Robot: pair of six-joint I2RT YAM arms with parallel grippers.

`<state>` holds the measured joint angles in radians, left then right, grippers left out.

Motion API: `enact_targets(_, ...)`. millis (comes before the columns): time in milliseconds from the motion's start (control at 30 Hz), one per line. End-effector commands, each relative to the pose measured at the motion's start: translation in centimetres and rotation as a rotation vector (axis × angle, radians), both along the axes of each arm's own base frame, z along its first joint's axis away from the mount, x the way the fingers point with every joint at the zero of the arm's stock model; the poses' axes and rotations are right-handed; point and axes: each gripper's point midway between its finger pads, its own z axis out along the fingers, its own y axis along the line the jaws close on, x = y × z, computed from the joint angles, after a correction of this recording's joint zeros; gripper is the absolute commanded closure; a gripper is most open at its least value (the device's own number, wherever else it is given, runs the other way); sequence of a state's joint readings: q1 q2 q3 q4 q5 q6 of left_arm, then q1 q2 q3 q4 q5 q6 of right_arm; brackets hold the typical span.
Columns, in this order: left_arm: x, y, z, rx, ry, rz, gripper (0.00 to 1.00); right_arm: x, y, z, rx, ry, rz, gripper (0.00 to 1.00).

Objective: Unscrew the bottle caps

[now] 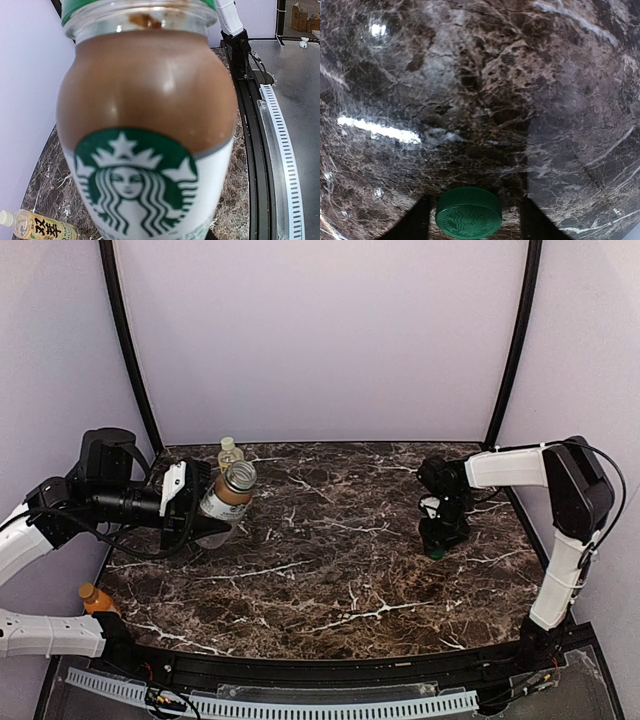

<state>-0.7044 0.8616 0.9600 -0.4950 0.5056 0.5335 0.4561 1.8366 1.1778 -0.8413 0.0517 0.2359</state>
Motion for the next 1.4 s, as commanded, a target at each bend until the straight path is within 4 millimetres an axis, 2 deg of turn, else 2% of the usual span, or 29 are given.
enact_targets(0,-0.2,-0.3,1.0,-0.039,-0.003,-0.015,0.98,-0.4,0.0,0.1,-0.002,0.011,0.005,0.23)
enact_targets(67,-0.2,-0.3,1.1,-0.041,-0.004,-0.019,0.98,0.0,0.2,1.6,0.007,-0.013,0.0,0.04)
enact_targets(133,-0.3,-0.4,1.3,-0.044,-0.005,-0.025,0.98,0.9,0.7,4.0,0.02,-0.063,0.003,0.01)
enact_targets(200,-0.3,-0.5,1.3,-0.048,-0.006,-0.03,0.98,2.0,1.6,7.6,0.01,-0.15,0.038,0.01)
enact_targets(267,-0.3,-0.6,1.5,-0.055,-0.007,-0.037,0.98,2.9,4.7,12.5,0.043,-0.293,0.152,0.01)
enact_targets(333,-0.4,-0.7,1.9,-0.069,-0.006,-0.047,0.98,2.6,10.8,19.0,0.184,-0.503,0.341,0.02)
enact_targets(367,-0.6,-0.9,2.1,-0.079,-0.005,-0.057,0.97,1.5,14.5,23.0,0.301,-0.627,0.455,0.03)
enact_targets(433,-0.8,-1.1,2.4,-0.097,0.008,-0.076,0.96,-3.0,21.4,30.7,0.617,-0.849,0.691,0.04)
enact_targets(500,-1.1,-1.4,2.6,-0.108,0.023,-0.096,0.95,-9.1,25.7,36.6,0.966,-1.012,0.915,0.05)
enact_targets(567,-1.1,-1.5,2.8,-0.113,0.031,-0.105,0.94,-13.6,27.6,40.9,1.2,-1.178,1.04,0.05)
enact_targets(667,-1.1,-1.6,2.8,-0.113,0.036,-0.105,0.94,-16.3,30.0,43.2,1.34,-1.216,1.118,0.06)
enact_targets(733,-0.9,-1.5,2.9,-0.114,0.03,-0.097,0.94,-17.8,31.8,43.5,1.366,-1.223,1.19,0.05)
enact_targets(833,-0.9,-1.6,2.9,-0.119,0.033,-0.097,0.94,-18.7,34.0,43.5,1.393,-1.233,1.226,0.04)
enact_targets(900,-0.8,-1.7,3.0,-0.121,0.033,-0.099,0.93,-18.4,35.2,42.8,1.375,-1.213,1.226,0.05)
enact_targets(1033,-0.9,-1.6,2.8,-0.122,0.037,-0.097,0.93,-17.8,36.4,42.1,1.34,-1.181,1.207,0.14)
enact_targets(1133,-0.9,-1.6,2.8,-0.121,0.034,-0.094,0.93,-18.2,36.3,41.8,1.371,-1.168,1.217,0.31)
enact_targets(1233,-0.8,-1.6,2.7,-0.123,0.034,-0.094,0.93,-17.7,36.5,41.1,1.349,-1.158,1.199,0.37)
enact_targets(1367,-0.8,-1.6,2.9,-0.126,0.029,-0.09,0.93,-17.5,36.6,40.6,1.327,-1.155,1.203,0.57)
